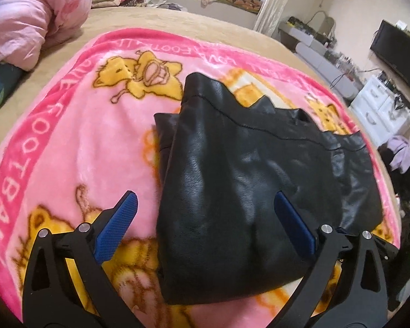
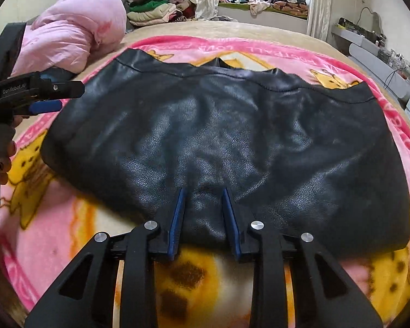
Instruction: Fold large clothes
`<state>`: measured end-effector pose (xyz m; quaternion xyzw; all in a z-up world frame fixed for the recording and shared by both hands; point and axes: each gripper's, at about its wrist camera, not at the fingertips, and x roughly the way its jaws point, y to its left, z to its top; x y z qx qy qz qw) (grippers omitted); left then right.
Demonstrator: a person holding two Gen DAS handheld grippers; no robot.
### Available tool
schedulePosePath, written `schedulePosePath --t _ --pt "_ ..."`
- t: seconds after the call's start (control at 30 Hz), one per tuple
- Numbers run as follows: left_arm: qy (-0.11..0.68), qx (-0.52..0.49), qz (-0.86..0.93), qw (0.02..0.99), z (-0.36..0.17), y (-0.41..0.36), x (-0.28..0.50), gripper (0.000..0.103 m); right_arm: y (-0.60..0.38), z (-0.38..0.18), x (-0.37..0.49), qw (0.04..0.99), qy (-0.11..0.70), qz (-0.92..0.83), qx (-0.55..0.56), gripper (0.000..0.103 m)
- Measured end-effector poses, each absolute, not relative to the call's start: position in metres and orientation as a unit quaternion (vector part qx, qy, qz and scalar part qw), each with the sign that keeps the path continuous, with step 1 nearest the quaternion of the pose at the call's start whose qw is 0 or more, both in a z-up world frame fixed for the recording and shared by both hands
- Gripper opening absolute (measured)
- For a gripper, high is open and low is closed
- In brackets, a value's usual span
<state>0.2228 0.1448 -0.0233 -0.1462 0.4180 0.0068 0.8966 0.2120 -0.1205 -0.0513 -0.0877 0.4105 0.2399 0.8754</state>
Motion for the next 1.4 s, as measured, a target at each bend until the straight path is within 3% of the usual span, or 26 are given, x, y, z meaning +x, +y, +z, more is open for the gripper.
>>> schedulePosePath --t 0.27,0.47,0.8,1.0,1.2,1.4 --pt "0.438 -0.138 -0.001 0.888 -0.033 0.145 0.236 0.094 -0.120 -0.021 0.222 0.885 0.392 0.247 -0.051 0.029" --pt "0.443 -0.149 0.005 0.884 -0.035 0.151 0.243 0.093 -0.100 -0.001 0.278 0.897 0.379 0.221 -0.053 0.029" --pt "0.441 -0.163 0.000 0.883 -0.031 0.164 0.248 0.094 -0.081 -0.048 0.384 0.864 0.476 0.157 -0.048 0.029" --pt "0.452 -0.166 0.013 0.876 -0.039 0.170 0.259 0.094 -0.085 -0.043 0.376 0.870 0.463 0.166 -0.041 0.029" --pt "0.473 -0.174 0.005 0.864 -0.051 0.174 0.265 0.093 -0.100 -0.002 0.302 0.883 0.410 0.227 -0.034 0.029" --pt "0.465 -0.159 0.008 0.871 -0.044 0.171 0.262 0.094 -0.109 -0.042 0.272 0.866 0.447 0.223 -0.024 0.028"
